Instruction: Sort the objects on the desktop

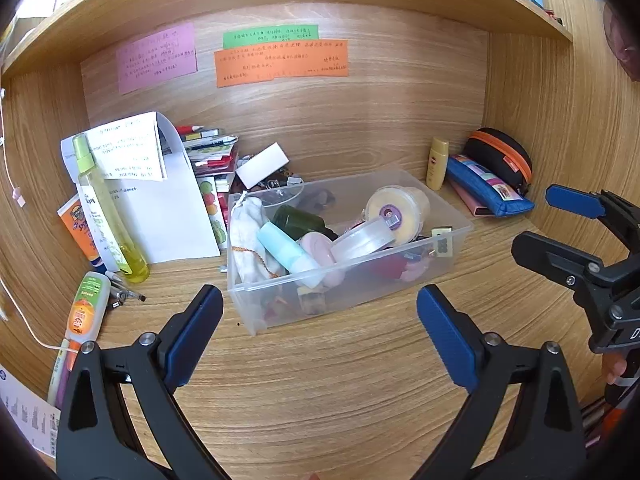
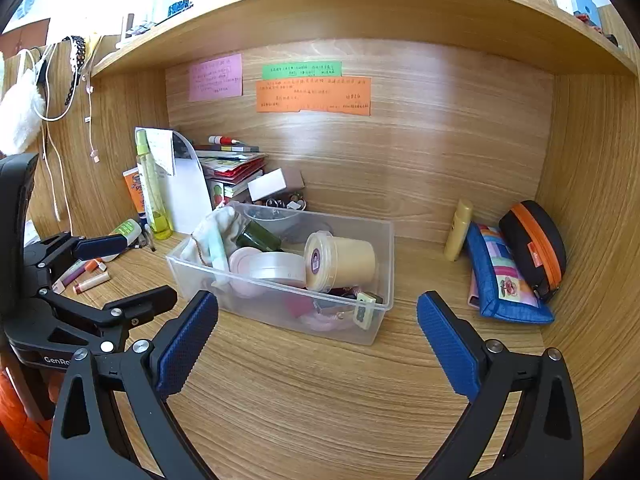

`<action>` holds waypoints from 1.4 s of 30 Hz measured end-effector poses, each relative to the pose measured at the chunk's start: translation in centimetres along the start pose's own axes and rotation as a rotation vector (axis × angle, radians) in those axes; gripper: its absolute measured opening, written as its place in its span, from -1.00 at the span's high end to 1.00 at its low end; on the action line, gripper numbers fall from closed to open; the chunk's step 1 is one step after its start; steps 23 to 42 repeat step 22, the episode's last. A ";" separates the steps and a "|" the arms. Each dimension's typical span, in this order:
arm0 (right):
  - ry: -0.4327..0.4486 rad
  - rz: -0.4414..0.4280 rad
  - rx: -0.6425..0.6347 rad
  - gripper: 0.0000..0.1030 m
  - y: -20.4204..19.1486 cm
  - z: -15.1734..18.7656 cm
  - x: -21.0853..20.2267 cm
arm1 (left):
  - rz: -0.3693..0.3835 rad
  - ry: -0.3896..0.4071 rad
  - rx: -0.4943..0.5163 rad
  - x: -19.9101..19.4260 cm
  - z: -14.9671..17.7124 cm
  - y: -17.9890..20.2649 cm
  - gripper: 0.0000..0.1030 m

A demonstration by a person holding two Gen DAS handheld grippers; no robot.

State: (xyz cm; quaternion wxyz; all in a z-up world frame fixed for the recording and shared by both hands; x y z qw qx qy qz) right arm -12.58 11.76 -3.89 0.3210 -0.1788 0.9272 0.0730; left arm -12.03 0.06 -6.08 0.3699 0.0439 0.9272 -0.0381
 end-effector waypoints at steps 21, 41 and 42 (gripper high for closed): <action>-0.029 -0.010 -0.035 -0.94 -1.1 0.2 1.0 | 0.032 -0.022 -0.061 0.5 0.3 -1.0 -0.92; -0.030 -0.009 -0.035 -0.93 -1.1 0.2 1.0 | 0.038 -0.025 -0.065 0.5 0.3 -1.0 -0.92; -0.030 -0.009 -0.035 -0.93 -1.1 0.2 1.0 | 0.038 -0.025 -0.065 0.5 0.3 -1.0 -0.92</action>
Point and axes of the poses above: each gripper's, at about its wrist camera, not at the fingertips, and x roughly the way its jaws point, y to its right, z to its underside, the point moved 10 cm from there along x, roughly the way its jaws point, and after that the axes turned 9 degrees about -y, right-handed, at the moved point
